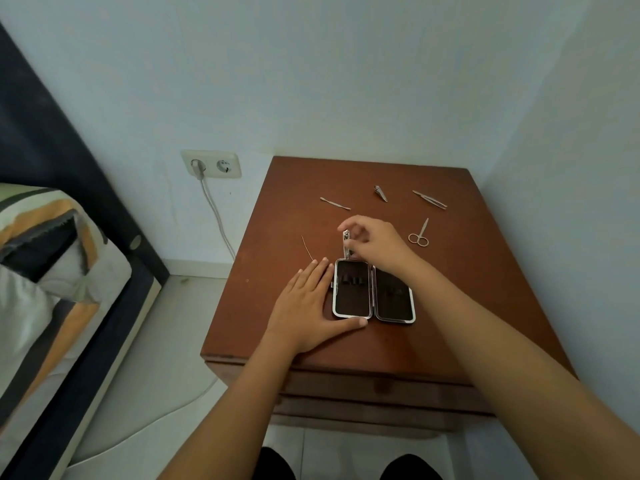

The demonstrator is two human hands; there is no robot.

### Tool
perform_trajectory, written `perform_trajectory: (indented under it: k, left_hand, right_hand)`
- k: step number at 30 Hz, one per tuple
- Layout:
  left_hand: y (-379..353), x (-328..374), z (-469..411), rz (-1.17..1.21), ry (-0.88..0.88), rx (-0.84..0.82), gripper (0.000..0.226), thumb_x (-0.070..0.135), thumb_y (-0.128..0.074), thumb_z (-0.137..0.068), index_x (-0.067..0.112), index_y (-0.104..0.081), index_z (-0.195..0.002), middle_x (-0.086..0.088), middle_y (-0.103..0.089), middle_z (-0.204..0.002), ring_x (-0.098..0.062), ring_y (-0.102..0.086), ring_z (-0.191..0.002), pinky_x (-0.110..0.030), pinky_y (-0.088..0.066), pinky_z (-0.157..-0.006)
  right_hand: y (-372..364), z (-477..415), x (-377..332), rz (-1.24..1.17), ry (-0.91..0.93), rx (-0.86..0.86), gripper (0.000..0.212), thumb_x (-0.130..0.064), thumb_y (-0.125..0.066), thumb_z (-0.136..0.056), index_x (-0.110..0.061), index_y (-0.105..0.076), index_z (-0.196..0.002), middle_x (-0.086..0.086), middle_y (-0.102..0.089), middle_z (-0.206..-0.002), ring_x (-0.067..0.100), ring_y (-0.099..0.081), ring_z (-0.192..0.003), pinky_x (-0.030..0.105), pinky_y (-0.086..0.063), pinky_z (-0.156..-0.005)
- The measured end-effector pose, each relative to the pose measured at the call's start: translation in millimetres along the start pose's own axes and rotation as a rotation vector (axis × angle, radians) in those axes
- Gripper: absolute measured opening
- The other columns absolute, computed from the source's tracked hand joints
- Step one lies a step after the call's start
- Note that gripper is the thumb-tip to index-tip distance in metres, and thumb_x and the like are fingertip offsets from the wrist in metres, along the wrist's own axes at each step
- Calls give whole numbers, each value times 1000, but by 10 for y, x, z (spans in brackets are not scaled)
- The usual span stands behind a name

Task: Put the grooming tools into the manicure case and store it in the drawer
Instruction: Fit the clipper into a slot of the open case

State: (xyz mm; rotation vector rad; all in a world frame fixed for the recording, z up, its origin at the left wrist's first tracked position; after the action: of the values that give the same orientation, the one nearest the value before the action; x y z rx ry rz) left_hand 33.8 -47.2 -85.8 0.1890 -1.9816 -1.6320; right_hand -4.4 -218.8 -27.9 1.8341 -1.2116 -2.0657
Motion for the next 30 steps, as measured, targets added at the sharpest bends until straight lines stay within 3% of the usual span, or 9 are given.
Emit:
perform_trajectory:
  k: [3, 8, 13, 17, 22, 26, 30]
  left_hand:
    - [6, -6, -1, 0, 4, 4, 115, 91, -25, -61, 21, -8, -151, 7, -4, -159, -6, 4, -144, -29, 2, -118]
    - [8, -10, -8, 11, 2, 9, 111, 89, -30, -64, 23, -8, -150, 8, -5, -159, -6, 2, -145, -29, 2, -118]
    - [-5, -27, -12, 13, -1, 8, 111, 90, -28, -64, 24, -8, -150, 8, -5, -159, -6, 2, -145, -28, 2, -117]
    - [3, -30, -11, 14, -4, 12, 111, 90, -28, -64, 23, -9, -150, 8, -6, -159, -6, 0, -145, -28, 1, -117]
    - [-2, -31, -14, 24, -9, 23, 111, 89, -30, -64, 22, -10, -150, 7, -9, -158, -7, -2, -145, -28, 0, -117]
    - [2, -30, -14, 26, -10, 25, 112, 90, -30, -64, 22, -11, -150, 7, -9, -158, -7, -2, -145, -28, -1, -118]
    - [12, -20, -11, 30, -10, 33, 111, 89, -31, -63, 22, -13, -150, 7, -10, -158, -7, -3, -145, -29, -2, -118]
  right_hand:
    - [-16, 34, -2, 58, -54, -67, 17, -10, -67, -80, -17, -67, -95, -4, -59, -80, 16, -61, -78, 31, -54, -80]
    - [15, 61, 28, 96, -112, -70, 19, -15, -75, -74, -14, -71, -92, 2, -64, -81, 13, -60, -76, 8, -42, -63]
    - [40, 38, 44, 126, -155, -44, 24, -20, -78, -71, -12, -73, -93, 7, -68, -78, 13, -62, -76, 15, -44, -69]
    - [56, 30, 36, 88, -174, -111, 17, -19, -75, -76, -10, -73, -90, 4, -70, -69, -3, -61, -57, -3, -38, -53]
    - [110, 30, 18, 148, -191, -210, 12, -21, -69, -81, -12, -74, -88, -5, -66, -61, -11, -59, -48, 3, -42, -54]
    - [129, 51, -25, 226, -158, -253, 9, -22, -65, -84, -17, -73, -86, -5, -64, -62, -6, -58, -50, 2, -37, -46]
    - [114, 48, -44, 261, -138, -278, 9, -21, -65, -84, -21, -69, -77, -2, -64, -64, 3, -60, -60, 20, -45, -64]
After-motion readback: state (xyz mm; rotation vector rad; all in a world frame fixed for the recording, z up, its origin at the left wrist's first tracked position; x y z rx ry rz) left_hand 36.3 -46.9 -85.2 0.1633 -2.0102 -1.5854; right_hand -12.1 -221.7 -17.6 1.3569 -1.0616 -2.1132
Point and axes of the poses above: each hand's wrist, its own z-axis away from the middle knuckle, its own y-axis out of the back of the hand, x = y × z, the point moved 1 cm from there along -z, towards the middle knuckle
